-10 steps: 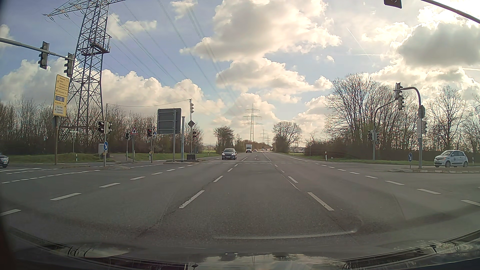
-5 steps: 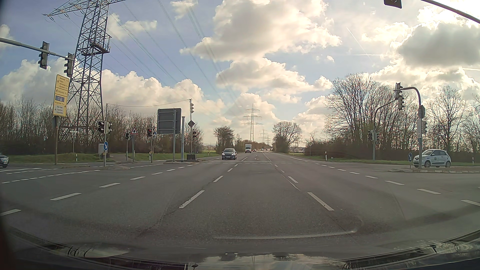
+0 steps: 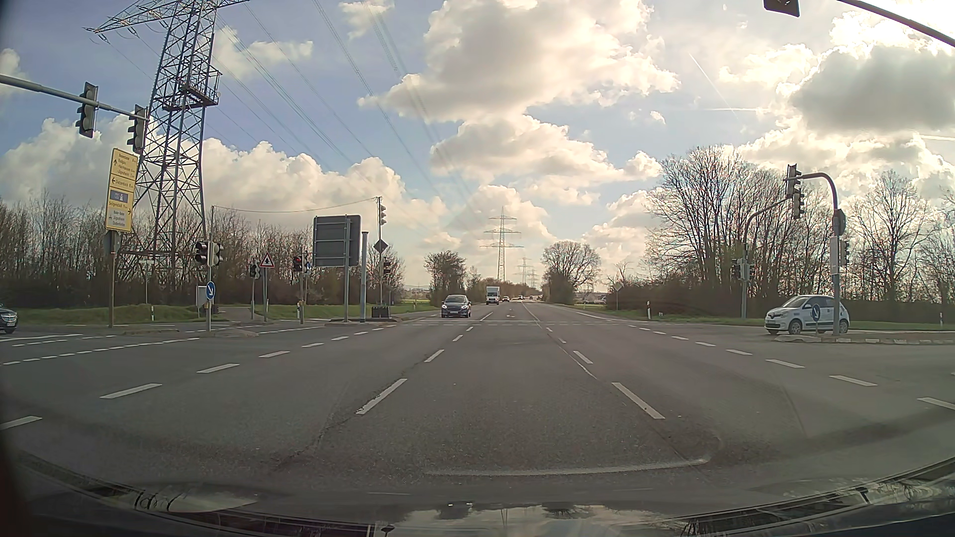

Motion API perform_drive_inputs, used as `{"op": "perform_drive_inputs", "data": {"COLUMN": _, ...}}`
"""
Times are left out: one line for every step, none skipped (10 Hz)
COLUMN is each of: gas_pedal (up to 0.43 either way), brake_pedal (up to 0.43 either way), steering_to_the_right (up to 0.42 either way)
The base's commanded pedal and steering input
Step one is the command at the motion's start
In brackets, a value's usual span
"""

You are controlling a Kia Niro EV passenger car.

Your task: Follow the waypoints while adhering to traffic rules and regulations

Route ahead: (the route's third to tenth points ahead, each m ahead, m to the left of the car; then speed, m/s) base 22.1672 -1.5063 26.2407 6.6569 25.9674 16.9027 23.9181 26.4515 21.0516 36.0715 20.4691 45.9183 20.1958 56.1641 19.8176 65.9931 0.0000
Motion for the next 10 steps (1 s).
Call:
{"op": "perform_drive_inputs", "data": {"gas_pedal": 0.0, "brake_pedal": 0.28, "steering_to_the_right": -0.001}}
{"op": "perform_drive_inputs", "data": {"gas_pedal": 0.0, "brake_pedal": 0.287, "steering_to_the_right": -0.001}}
{"op": "perform_drive_inputs", "data": {"gas_pedal": 0.0, "brake_pedal": 0.28, "steering_to_the_right": -0.001}}
{"op": "perform_drive_inputs", "data": {"gas_pedal": 0.0, "brake_pedal": 0.28, "steering_to_the_right": -0.001}}
{"op": "perform_drive_inputs", "data": {"gas_pedal": 0.0, "brake_pedal": 0.287, "steering_to_the_right": -0.001}}
{"op": "perform_drive_inputs", "data": {"gas_pedal": 0.0, "brake_pedal": 0.287, "steering_to_the_right": -0.001}}
{"op": "perform_drive_inputs", "data": {"gas_pedal": 0.0, "brake_pedal": 0.28, "steering_to_the_right": -0.001}}
{"op": "perform_drive_inputs", "data": {"gas_pedal": 0.0, "brake_pedal": 0.287, "steering_to_the_right": -0.001}}
{"op": "perform_drive_inputs", "data": {"gas_pedal": 0.0, "brake_pedal": 0.287, "steering_to_the_right": -0.001}}
{"op": "perform_drive_inputs", "data": {"gas_pedal": 0.0, "brake_pedal": 0.287, "steering_to_the_right": -0.001}}
